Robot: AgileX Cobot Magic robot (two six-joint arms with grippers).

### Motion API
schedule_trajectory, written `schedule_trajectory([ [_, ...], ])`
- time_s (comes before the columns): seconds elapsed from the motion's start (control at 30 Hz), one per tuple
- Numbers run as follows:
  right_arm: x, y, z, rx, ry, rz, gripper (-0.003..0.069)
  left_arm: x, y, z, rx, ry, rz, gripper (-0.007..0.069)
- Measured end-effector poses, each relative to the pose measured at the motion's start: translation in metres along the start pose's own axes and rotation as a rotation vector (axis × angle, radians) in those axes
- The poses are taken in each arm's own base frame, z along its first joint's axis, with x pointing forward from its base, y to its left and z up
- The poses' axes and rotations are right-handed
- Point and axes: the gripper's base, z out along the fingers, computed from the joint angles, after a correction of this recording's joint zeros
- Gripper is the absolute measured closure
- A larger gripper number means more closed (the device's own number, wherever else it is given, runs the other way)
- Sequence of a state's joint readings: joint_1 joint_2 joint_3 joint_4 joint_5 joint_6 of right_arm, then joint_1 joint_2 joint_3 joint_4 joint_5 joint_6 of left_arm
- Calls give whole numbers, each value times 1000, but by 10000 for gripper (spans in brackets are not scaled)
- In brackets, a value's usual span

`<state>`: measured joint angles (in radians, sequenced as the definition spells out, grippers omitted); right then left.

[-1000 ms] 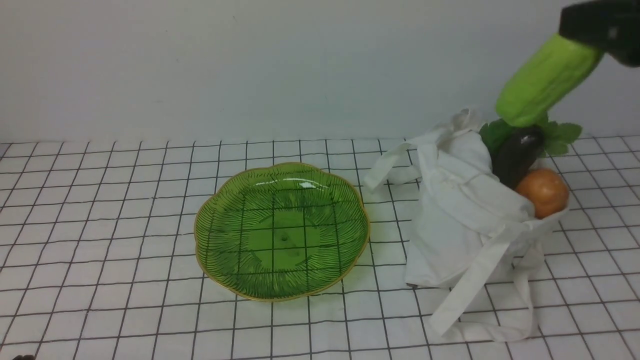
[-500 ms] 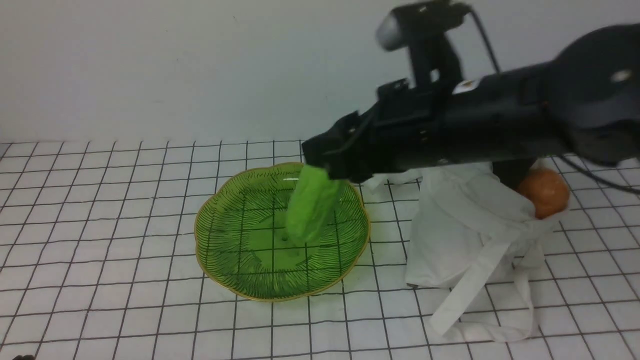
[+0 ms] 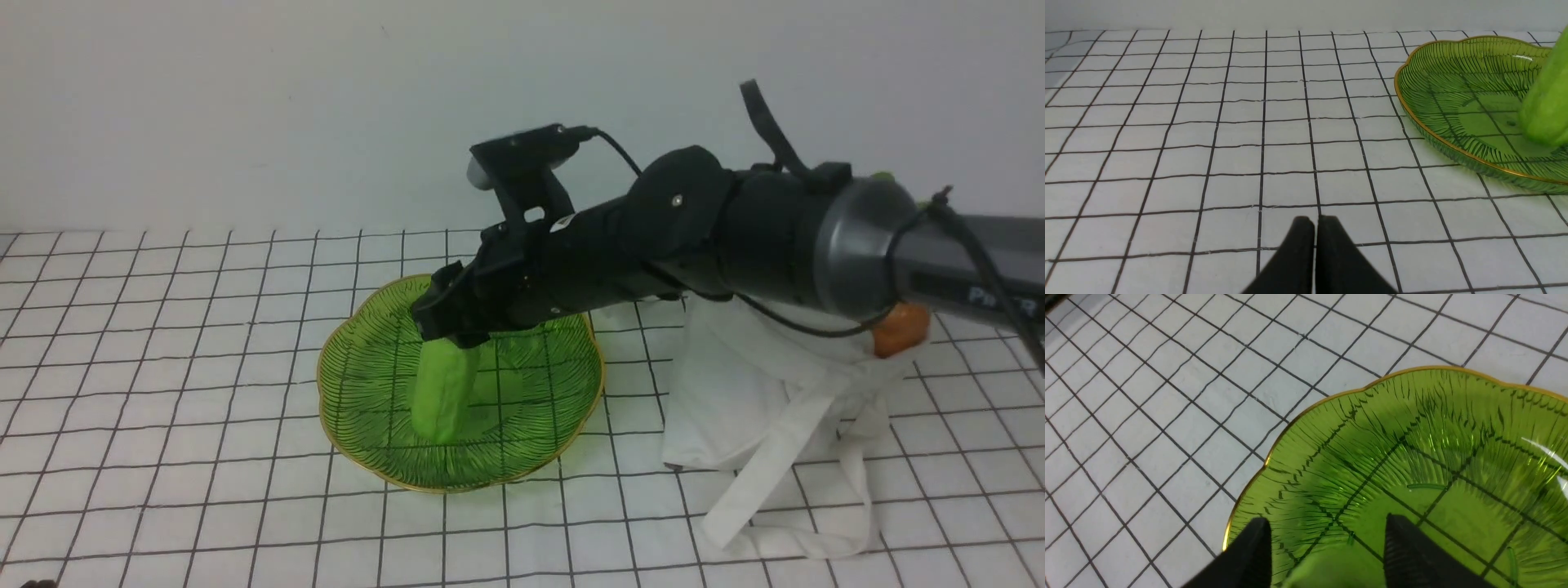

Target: Take vegetables from bag on white checkered tablecloth place on plate.

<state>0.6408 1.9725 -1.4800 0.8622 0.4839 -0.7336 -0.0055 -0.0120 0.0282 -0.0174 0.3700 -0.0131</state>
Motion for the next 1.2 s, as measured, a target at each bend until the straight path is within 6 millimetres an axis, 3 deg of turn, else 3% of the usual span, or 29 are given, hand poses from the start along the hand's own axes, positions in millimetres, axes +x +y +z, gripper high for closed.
schedule_trajectory([
  [0.2, 0, -1, 1, 2, 6, -18, 83, 0, 0, 0, 0, 0, 0, 632],
  [0.3, 0, -2, -1, 10, 18, -54, 56, 0, 0, 0, 0, 0, 0, 632],
  [0.4, -8, -1, -18, 25, 20, -109, 62, 0, 0, 0, 0, 0, 0, 632],
  [0.43, -18, -1, -37, 44, 11, -126, 93, 0, 0, 0, 0, 0, 0, 632],
  [0.5, -26, -2, -57, 74, 0, -152, 124, 0, 0, 0, 0, 0, 0, 632],
  [0.57, -44, -8, -114, 168, -37, -127, 265, 0, 0, 0, 0, 0, 0, 632],
  [0.6, -47, -8, -123, 180, -52, -111, 288, 0, 0, 0, 0, 0, 0, 632],
  [0.7, -57, -13, -203, 351, -94, -84, 507, 0, 0, 0, 0, 0, 0, 632],
  [0.77, -58, -12, -253, 464, -139, -41, 612, 0, 0, 0, 0, 0, 0, 632],
  [0.83, -54, -4, -303, 557, -213, 4, 653, 0, 0, 0, 0, 0, 0, 632],
  [0.9, -49, 2, -326, 603, -255, 25, 661, 0, 0, 0, 0, 0, 0, 632],
  [0.93, -35, 16, -364, 643, -342, 49, 669, 0, 0, 0, 0, 0, 0, 632],
  [1.0, -15, 32, -393, 655, -421, 65, 671, 0, 0, 0, 0, 0, 0, 632],
  [1.1, 25, 50, -421, 642, -521, 82, 671, 0, 0, 0, 0, 0, 0, 632],
  [1.2, 84, 65, -437, 609, -653, 92, 671, 0, 0, 0, 0, 0, 0, 632],
])
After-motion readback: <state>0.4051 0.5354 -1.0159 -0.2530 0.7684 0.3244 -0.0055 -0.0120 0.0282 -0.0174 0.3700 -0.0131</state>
